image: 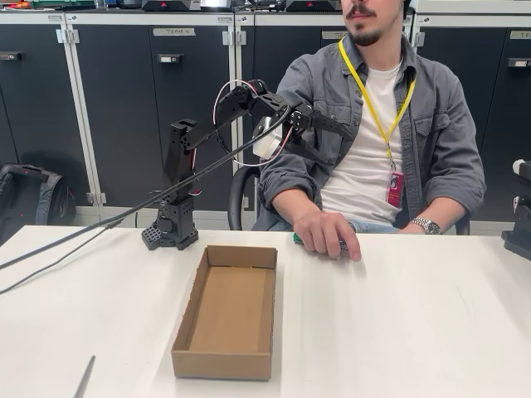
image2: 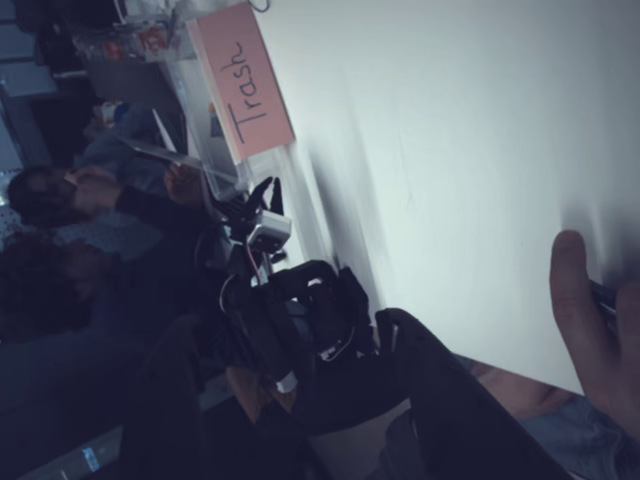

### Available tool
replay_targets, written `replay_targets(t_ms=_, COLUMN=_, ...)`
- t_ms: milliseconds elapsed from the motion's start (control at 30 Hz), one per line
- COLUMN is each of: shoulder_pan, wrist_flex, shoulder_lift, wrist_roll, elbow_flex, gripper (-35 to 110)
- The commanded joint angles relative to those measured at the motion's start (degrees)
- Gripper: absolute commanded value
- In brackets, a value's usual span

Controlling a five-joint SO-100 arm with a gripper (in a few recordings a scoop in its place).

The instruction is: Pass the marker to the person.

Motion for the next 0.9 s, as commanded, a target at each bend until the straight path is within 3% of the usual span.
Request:
replay_targets(t_ms=0, shoulder_pan=0.09, wrist_flex=-0.26, shoulder_lift=4.31, wrist_roll=0.00, elbow_flex=-0.26, gripper=37)
replay_targets(t_ms=867, shoulder_pan=0.44, wrist_flex=-0.53, shoulder_lift=5.10, wrist_roll=-0.18, elbow_flex=0.26, gripper=37)
